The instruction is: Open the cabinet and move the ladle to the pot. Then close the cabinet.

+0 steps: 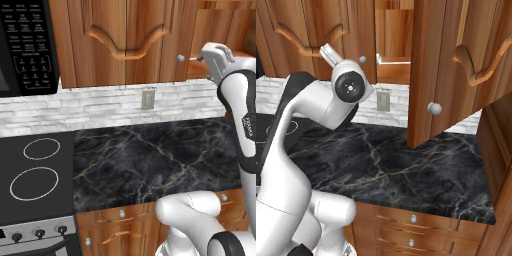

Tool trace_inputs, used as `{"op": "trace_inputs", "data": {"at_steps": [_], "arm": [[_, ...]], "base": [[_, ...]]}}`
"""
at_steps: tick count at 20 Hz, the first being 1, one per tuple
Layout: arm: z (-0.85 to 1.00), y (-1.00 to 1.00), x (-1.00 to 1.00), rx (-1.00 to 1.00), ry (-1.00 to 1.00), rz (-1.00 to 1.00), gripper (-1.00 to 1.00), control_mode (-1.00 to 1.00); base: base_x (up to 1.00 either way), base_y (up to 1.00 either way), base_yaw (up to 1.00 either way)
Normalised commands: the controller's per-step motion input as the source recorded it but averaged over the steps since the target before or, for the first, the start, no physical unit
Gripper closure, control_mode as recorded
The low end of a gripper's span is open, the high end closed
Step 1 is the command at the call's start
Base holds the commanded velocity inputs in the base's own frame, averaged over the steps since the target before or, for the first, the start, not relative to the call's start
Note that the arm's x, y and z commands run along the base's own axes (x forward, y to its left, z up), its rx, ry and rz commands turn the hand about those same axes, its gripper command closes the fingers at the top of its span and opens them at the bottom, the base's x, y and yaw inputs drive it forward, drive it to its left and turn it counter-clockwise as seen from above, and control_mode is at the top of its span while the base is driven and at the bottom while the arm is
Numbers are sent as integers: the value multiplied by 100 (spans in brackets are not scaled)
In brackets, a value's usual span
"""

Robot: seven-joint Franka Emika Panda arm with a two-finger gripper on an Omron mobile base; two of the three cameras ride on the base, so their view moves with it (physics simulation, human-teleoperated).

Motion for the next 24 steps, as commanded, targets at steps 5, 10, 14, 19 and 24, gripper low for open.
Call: {"op": "trace_inputs", "data": {"at_steps": [5,10,14,19,24], "arm": [[0,8,44,0,0,0,-100,-100],[0,6,46,0,0,0,-100,-100],[0,0,51,0,0,0,-100,-100],[0,0,53,0,0,2,-100,-100],[0,0,51,0,0,1,-100,-100]], "base": [[0,0,0],[0,0,0],[0,0,0],[0,0,0],[0,0,0]]}}
